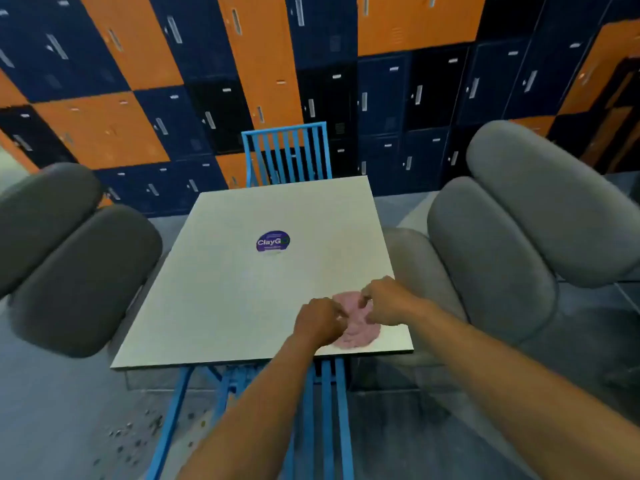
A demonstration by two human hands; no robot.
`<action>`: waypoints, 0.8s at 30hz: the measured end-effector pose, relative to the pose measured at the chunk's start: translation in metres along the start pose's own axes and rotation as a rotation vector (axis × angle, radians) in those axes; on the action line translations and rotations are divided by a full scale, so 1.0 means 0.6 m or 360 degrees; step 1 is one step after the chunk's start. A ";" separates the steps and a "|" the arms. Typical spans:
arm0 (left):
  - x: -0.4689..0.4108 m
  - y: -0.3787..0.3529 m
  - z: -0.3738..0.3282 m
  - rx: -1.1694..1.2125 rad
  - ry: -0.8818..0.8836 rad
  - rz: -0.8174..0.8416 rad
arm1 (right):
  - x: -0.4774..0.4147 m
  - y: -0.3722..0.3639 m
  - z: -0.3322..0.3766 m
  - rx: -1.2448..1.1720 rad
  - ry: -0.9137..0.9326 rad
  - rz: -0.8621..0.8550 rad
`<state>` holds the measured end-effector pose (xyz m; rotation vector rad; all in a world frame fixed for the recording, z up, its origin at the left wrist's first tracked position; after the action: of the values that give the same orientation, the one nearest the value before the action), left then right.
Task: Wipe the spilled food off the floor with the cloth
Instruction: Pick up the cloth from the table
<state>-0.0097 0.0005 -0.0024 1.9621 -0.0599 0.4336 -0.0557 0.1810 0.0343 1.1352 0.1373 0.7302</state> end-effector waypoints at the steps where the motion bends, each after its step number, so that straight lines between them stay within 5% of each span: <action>1: -0.010 -0.019 0.000 -0.0045 0.0014 0.0057 | -0.009 -0.015 -0.014 0.0042 0.0014 0.0063; 16: -0.090 -0.149 0.061 -0.0716 -0.0297 -0.0199 | -0.107 -0.177 -0.116 0.0251 0.0333 0.0189; 21: -0.094 -0.191 0.084 -0.0771 -0.0249 -0.0273 | -0.113 -0.176 -0.121 0.0133 0.0320 -0.0095; 24: -0.092 -0.206 0.090 -0.0651 -0.0211 -0.0276 | -0.113 -0.180 -0.117 0.0220 0.0387 -0.0007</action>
<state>-0.0172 -0.0039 -0.1476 1.5746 -0.0574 0.1600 -0.0898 0.1713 -0.1069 1.1733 0.4002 0.8636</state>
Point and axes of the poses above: each hand's wrist, its own x-axis away from the middle knuckle, its own y-axis out of the back of the hand, z = x × y, the point moved 1 cm from there along -x, towards the middle knuckle, and after that the axes turned 13 degrees about y, right-handed, at the moved point
